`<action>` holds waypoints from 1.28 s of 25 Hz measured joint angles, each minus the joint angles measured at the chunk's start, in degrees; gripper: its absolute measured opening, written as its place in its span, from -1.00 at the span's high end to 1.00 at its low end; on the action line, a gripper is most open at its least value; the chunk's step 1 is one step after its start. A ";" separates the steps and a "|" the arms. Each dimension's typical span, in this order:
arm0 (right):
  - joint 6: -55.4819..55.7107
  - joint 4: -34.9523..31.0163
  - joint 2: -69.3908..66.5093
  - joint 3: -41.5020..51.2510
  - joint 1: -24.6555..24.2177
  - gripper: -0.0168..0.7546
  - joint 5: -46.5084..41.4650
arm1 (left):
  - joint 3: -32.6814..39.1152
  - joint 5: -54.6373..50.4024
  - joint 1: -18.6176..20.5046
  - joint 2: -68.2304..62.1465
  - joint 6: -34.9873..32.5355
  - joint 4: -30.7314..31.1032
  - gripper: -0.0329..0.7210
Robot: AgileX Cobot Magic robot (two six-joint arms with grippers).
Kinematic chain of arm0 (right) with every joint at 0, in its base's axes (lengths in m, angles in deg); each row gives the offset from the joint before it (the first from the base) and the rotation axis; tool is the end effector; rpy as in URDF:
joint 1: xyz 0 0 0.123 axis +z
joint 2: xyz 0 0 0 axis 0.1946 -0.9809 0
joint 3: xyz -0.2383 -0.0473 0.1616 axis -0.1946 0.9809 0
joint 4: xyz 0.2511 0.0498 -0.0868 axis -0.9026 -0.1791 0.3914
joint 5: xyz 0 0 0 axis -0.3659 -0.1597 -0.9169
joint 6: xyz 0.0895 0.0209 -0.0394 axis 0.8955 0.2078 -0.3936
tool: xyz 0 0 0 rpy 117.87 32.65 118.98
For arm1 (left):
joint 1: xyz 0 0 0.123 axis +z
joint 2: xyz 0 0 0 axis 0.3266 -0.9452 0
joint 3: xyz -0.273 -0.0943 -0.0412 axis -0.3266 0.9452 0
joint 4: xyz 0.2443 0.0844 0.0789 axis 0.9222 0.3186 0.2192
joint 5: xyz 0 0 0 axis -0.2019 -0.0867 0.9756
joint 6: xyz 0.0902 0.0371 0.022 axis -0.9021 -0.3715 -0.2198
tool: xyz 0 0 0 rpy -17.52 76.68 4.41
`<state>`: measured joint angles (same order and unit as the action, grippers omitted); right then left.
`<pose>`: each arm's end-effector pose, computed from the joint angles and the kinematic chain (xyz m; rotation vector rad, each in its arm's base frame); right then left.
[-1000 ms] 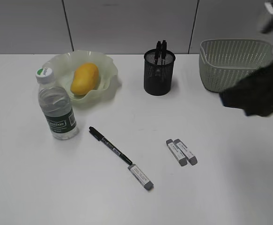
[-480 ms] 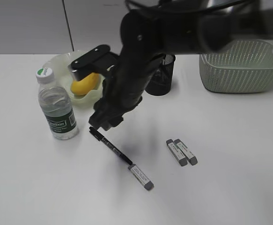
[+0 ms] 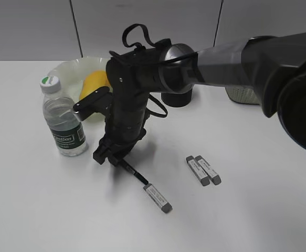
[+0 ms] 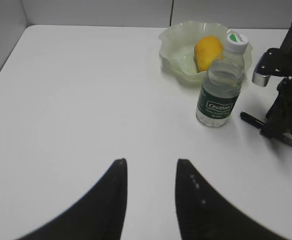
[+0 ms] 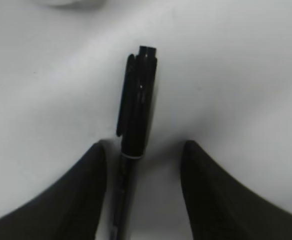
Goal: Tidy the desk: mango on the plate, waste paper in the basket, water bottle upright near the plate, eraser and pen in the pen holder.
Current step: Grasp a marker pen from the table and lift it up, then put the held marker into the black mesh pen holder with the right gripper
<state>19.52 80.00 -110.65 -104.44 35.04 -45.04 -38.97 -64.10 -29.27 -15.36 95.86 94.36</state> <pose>0.3454 0.3702 0.0826 -1.3595 2.5863 0.2060 0.0078 0.0067 0.2943 -0.0053 1.9987 -0.1191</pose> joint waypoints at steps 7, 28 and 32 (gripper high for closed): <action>4.09 0.88 0.11 -0.22 0.07 0.72 -0.32 | 0.00 0.00 0.00 0.00 0.00 0.00 0.26; 15.16 8.97 22.17 34.74 -20.72 0.72 84.35 | 0.00 0.00 0.00 0.00 0.00 -0.05 0.26; 10.83 2.14 16.72 33.93 -20.90 0.71 89.70 | 0.00 0.00 0.00 0.00 0.00 -0.05 0.26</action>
<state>30.36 82.14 -93.94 -70.51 14.14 44.67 -38.97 -64.10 -29.27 -15.36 95.86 94.31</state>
